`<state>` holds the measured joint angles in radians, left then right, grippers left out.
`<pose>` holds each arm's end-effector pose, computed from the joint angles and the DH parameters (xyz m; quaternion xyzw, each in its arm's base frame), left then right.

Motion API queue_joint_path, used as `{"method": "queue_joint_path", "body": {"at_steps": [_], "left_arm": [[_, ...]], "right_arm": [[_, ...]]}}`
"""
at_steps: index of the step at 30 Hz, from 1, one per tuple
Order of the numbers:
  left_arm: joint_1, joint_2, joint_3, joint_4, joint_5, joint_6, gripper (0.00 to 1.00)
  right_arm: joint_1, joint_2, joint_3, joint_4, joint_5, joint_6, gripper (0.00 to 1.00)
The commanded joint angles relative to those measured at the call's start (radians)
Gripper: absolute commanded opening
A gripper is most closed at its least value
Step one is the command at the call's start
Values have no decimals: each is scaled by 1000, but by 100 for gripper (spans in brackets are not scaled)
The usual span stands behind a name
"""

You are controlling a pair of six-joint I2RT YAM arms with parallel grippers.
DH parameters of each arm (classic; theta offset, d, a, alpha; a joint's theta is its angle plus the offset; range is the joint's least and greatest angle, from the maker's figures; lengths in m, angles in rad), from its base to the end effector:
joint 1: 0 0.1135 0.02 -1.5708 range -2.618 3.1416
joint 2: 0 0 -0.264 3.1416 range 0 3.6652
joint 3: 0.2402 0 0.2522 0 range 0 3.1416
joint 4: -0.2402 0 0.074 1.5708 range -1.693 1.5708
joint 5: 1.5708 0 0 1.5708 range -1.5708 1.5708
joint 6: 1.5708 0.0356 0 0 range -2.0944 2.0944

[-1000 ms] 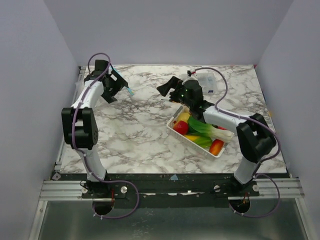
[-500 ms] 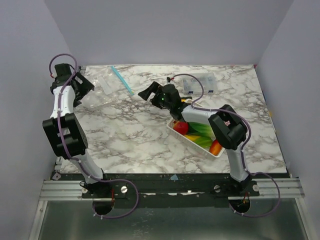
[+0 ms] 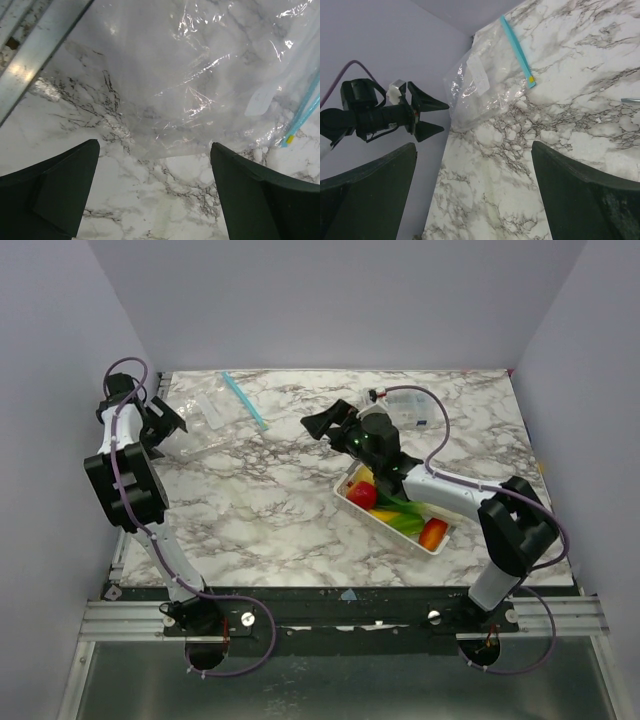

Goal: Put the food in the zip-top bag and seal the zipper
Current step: Move the zipper food storage bag to the center of the board.

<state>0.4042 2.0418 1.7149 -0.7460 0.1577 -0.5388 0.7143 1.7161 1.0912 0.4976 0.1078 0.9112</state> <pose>0.4097 0.1692 0.2310 -0.4216 0.8696 -0.0927 0.2399 0.3051 0.2595 0.2662 0.1091 0.7424 0.4513 0.4829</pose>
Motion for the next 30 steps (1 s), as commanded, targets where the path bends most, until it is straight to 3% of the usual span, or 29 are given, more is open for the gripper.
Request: {"method": "queue_joint_path", "body": {"at_steps": [1, 10, 12, 14, 15, 18, 23, 26, 30], "left_arm": [[1, 56, 17, -7, 146, -40, 91], [-24, 73, 50, -37, 118, -99, 72], [-28, 83, 68, -54, 110, -106, 58], [-28, 91, 87, -70, 118, -117, 55], [-30, 101, 100, -81, 127, -118, 56], [-30, 126, 143, -125, 156, -129, 76], [-30, 85, 59, -77, 205, -212, 77], [-30, -27, -124, 125, 230, -302, 80], [-36, -90, -210, 169, 86, -339, 81]], "right_arm": [[-1, -72, -51, 26, 59, -37, 100], [0, -142, -86, 24, 99, -43, 100], [0, -152, -89, 21, 100, -38, 100], [0, -163, -91, 15, 107, -35, 100], [-1, -168, -93, 13, 110, -34, 100], [0, -181, -95, 13, 127, -36, 100], [0, -184, -89, 4, 141, -42, 100], [-1, -180, -86, 2, 139, -38, 100], [-1, -184, -88, 1, 132, -34, 100]]}}
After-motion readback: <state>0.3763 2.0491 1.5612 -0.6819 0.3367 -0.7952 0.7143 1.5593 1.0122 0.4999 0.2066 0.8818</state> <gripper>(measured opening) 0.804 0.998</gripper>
